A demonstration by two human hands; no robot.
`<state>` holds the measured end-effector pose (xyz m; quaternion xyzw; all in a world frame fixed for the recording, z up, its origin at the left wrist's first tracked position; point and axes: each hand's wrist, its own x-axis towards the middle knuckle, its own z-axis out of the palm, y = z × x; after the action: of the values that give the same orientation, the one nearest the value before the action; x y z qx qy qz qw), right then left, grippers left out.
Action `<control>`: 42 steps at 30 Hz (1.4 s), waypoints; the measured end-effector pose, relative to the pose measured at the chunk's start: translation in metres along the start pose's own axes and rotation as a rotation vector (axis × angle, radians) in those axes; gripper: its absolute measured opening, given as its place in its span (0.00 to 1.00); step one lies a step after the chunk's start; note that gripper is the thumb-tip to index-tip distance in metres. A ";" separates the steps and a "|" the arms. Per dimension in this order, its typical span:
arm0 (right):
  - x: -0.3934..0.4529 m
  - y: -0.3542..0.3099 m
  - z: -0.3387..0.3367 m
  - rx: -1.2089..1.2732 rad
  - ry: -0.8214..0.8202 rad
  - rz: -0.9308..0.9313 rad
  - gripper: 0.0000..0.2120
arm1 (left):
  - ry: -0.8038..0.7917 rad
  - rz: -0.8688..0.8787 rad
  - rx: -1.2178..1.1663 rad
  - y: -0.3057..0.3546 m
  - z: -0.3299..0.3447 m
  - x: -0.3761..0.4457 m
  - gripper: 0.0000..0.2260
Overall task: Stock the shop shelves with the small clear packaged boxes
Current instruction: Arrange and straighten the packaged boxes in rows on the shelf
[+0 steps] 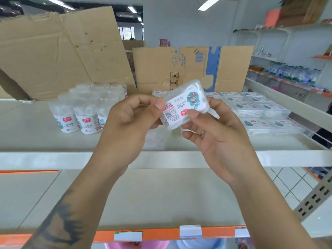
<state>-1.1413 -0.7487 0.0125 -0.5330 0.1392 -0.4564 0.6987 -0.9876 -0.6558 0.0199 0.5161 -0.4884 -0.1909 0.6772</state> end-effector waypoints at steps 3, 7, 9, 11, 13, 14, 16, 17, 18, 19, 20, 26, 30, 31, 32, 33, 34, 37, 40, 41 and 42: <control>0.001 0.003 0.008 0.057 0.053 -0.018 0.17 | -0.047 -0.049 -0.057 -0.002 0.000 -0.004 0.13; 0.003 -0.005 0.009 0.012 0.039 -0.054 0.13 | -0.152 -0.022 -0.006 -0.001 -0.003 -0.010 0.16; 0.005 -0.011 0.007 -0.051 -0.026 -0.077 0.13 | -0.163 0.037 -0.014 0.001 -0.007 -0.010 0.23; 0.008 -0.017 0.003 -0.119 -0.097 -0.096 0.11 | -0.188 0.089 -0.046 0.002 -0.014 -0.007 0.30; 0.010 -0.021 0.000 -0.192 -0.167 -0.110 0.09 | -0.239 0.126 -0.004 0.003 -0.021 -0.004 0.36; 0.011 -0.023 -0.002 -0.225 -0.190 -0.117 0.08 | -0.256 0.155 0.058 0.002 -0.023 -0.003 0.37; 0.013 -0.024 -0.003 -0.317 -0.217 -0.135 0.07 | -0.256 0.218 0.216 0.000 -0.027 -0.003 0.38; 0.015 -0.024 -0.004 -0.367 -0.227 -0.142 0.07 | -0.251 0.235 0.276 -0.001 -0.028 -0.003 0.36; 0.016 -0.023 -0.005 -0.404 -0.233 -0.142 0.07 | -0.250 0.245 0.311 -0.002 -0.029 -0.004 0.35; 0.017 -0.022 -0.006 -0.428 -0.230 -0.141 0.06 | -0.251 0.254 0.335 -0.003 -0.029 -0.005 0.33; 0.017 -0.020 -0.007 -0.452 -0.219 -0.148 0.06 | -0.246 0.264 0.356 -0.003 -0.030 -0.005 0.31; 0.007 -0.019 -0.020 -0.909 -0.381 -0.312 0.17 | -0.086 0.201 0.375 -0.009 -0.026 -0.008 0.26; 0.017 -0.016 -0.024 -1.227 -0.369 -0.453 0.21 | -0.048 0.147 0.414 -0.016 -0.026 -0.007 0.27; 0.022 -0.015 -0.025 -1.233 -0.361 -0.451 0.22 | -0.032 0.143 0.448 -0.017 -0.027 -0.007 0.28; 0.028 -0.013 -0.026 -1.240 -0.356 -0.449 0.23 | -0.017 0.132 0.491 -0.020 -0.029 -0.006 0.29; 0.034 -0.012 -0.027 -1.250 -0.355 -0.443 0.23 | -0.008 0.103 0.537 -0.022 -0.032 -0.006 0.31; 0.040 -0.010 -0.028 -1.261 -0.357 -0.430 0.24 | -0.016 0.060 0.583 -0.025 -0.034 -0.007 0.33; 0.059 -0.003 -0.031 -1.259 -0.358 -0.353 0.24 | -0.134 -0.073 0.785 -0.034 -0.037 -0.009 0.34; 0.072 0.009 -0.035 -1.300 -0.361 -0.269 0.23 | -0.217 -0.087 0.991 -0.041 -0.040 -0.012 0.33; 0.073 0.012 -0.036 -1.339 -0.367 -0.254 0.23 | -0.213 -0.076 1.000 -0.042 -0.042 -0.013 0.33; 0.073 0.015 -0.037 -1.377 -0.371 -0.253 0.23 | -0.203 -0.063 0.997 -0.042 -0.044 -0.012 0.33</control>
<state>-1.1194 -0.8292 0.0065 -0.9330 0.2113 -0.2446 0.1584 -0.9451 -0.6403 -0.0227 0.7697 -0.5677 -0.0042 0.2918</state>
